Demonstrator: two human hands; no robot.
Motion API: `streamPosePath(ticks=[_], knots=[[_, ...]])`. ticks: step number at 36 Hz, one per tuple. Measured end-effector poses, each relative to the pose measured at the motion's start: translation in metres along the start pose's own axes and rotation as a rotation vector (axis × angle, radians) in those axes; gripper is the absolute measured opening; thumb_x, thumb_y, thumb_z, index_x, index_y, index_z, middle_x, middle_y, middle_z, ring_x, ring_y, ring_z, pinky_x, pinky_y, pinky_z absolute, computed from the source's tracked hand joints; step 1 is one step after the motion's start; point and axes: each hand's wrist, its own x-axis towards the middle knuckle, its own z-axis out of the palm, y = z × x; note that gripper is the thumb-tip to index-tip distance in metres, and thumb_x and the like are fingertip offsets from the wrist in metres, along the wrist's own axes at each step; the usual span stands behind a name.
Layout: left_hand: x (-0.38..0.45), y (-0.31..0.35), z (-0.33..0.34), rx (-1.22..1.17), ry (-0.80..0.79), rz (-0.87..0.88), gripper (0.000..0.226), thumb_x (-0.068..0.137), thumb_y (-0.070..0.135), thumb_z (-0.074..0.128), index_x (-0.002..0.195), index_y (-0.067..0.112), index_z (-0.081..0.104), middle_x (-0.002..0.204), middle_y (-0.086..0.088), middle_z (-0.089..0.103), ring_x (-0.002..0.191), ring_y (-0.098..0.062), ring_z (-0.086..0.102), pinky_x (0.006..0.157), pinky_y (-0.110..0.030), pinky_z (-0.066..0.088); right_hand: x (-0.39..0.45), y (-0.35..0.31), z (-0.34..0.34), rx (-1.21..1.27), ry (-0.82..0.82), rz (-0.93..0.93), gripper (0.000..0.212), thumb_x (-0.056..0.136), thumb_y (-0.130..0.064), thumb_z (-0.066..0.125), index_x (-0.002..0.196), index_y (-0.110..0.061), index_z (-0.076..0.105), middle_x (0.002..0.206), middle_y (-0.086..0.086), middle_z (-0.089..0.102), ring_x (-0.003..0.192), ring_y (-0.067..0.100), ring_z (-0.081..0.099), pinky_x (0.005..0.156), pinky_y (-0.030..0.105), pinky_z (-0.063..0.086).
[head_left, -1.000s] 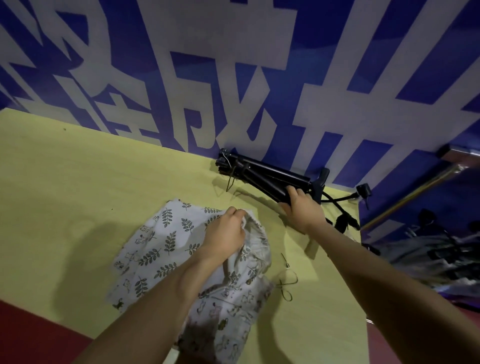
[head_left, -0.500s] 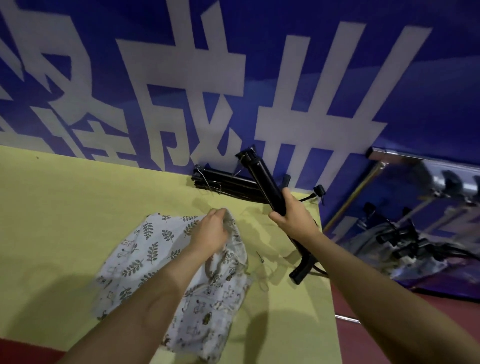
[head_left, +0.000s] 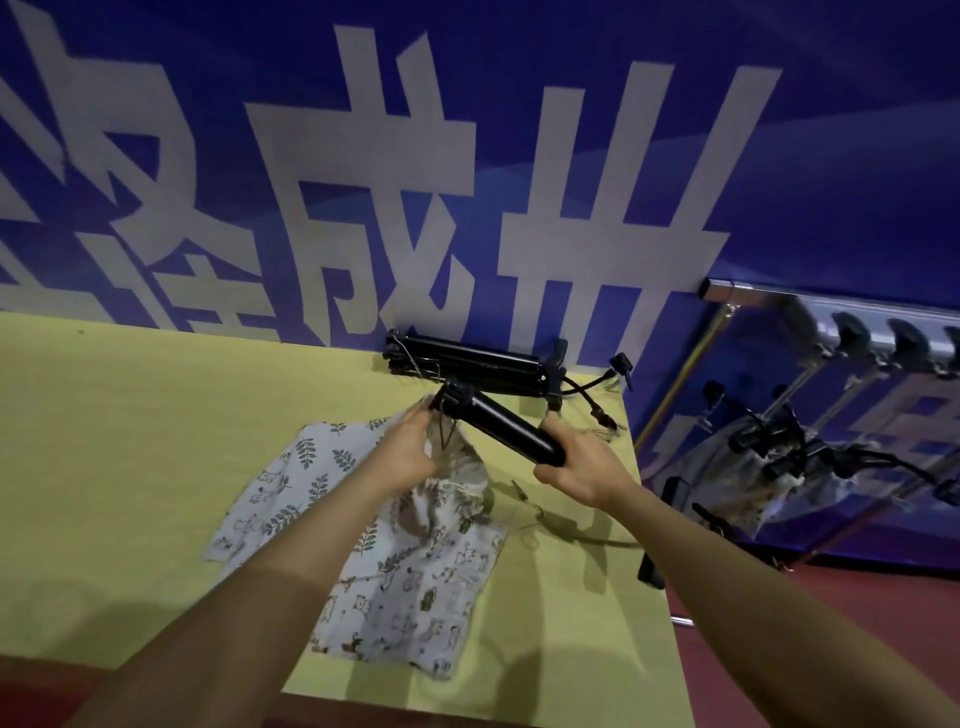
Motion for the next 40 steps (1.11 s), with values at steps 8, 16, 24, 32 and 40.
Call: streamPosePath(ticks=[8, 16, 24, 32, 40], knots=[[-0.015, -0.001, -0.026, 0.037, -0.054, -0.001, 0.101, 0.078, 0.001, 0.068, 0.152, 0.022, 0.003, 0.16, 0.008, 0.008, 0.141, -0.019, 0.03, 0.1, -0.027, 0.04, 0.002, -0.012, 0.006, -0.188, -0.087, -0.045, 0.028, 0.079, -0.033, 0.062, 0.102, -0.025, 0.047, 0.082, 0.003, 0.061, 0.076, 0.024, 0.057, 0.063, 0.032, 0.044], [-0.023, 0.012, -0.039, 0.185, -0.128, 0.099, 0.097, 0.077, -0.005, 0.061, 0.152, 0.023, 0.005, 0.159, 0.009, 0.01, 0.143, -0.017, 0.026, 0.093, -0.023, 0.047, 0.014, -0.045, 0.006, -0.7, -0.066, -0.27, 0.039, 0.089, -0.031, 0.051, 0.125, -0.022, 0.04, 0.102, 0.006, 0.06, 0.088, 0.029, 0.061, 0.06, 0.03, 0.036], [-0.024, 0.026, -0.033, 0.438, 0.015, 0.165, 0.069, 0.079, 0.035, 0.065, 0.141, 0.022, 0.037, 0.13, 0.0, 0.046, 0.117, -0.024, 0.042, 0.094, -0.036, 0.036, 0.04, -0.073, 0.001, -0.977, 0.314, -0.589, 0.034, 0.064, -0.02, 0.074, 0.095, -0.017, 0.061, 0.063, 0.0, 0.057, 0.056, 0.023, 0.055, 0.065, 0.034, 0.042], [-0.014, 0.021, -0.018, 0.36, 0.262, 0.057, 0.027, 0.085, 0.038, 0.058, 0.101, 0.016, 0.052, 0.105, -0.001, 0.056, 0.105, -0.024, 0.041, 0.074, -0.033, 0.023, 0.048, -0.083, -0.004, -0.873, 0.665, -0.762, 0.02, 0.086, -0.012, 0.05, 0.102, -0.018, 0.06, 0.104, 0.0, 0.064, 0.097, 0.023, 0.058, 0.093, 0.036, 0.032], [-0.014, 0.014, -0.023, 0.098, 0.419, -0.036, 0.027, 0.082, 0.04, 0.062, 0.093, 0.017, 0.052, 0.105, -0.001, 0.057, 0.104, -0.024, 0.041, 0.078, -0.034, 0.026, 0.029, -0.072, 0.017, -0.533, 0.544, -0.546, 0.026, 0.091, -0.037, 0.046, 0.101, -0.014, 0.053, 0.094, 0.004, 0.057, 0.081, 0.023, 0.048, 0.072, 0.032, 0.03]])
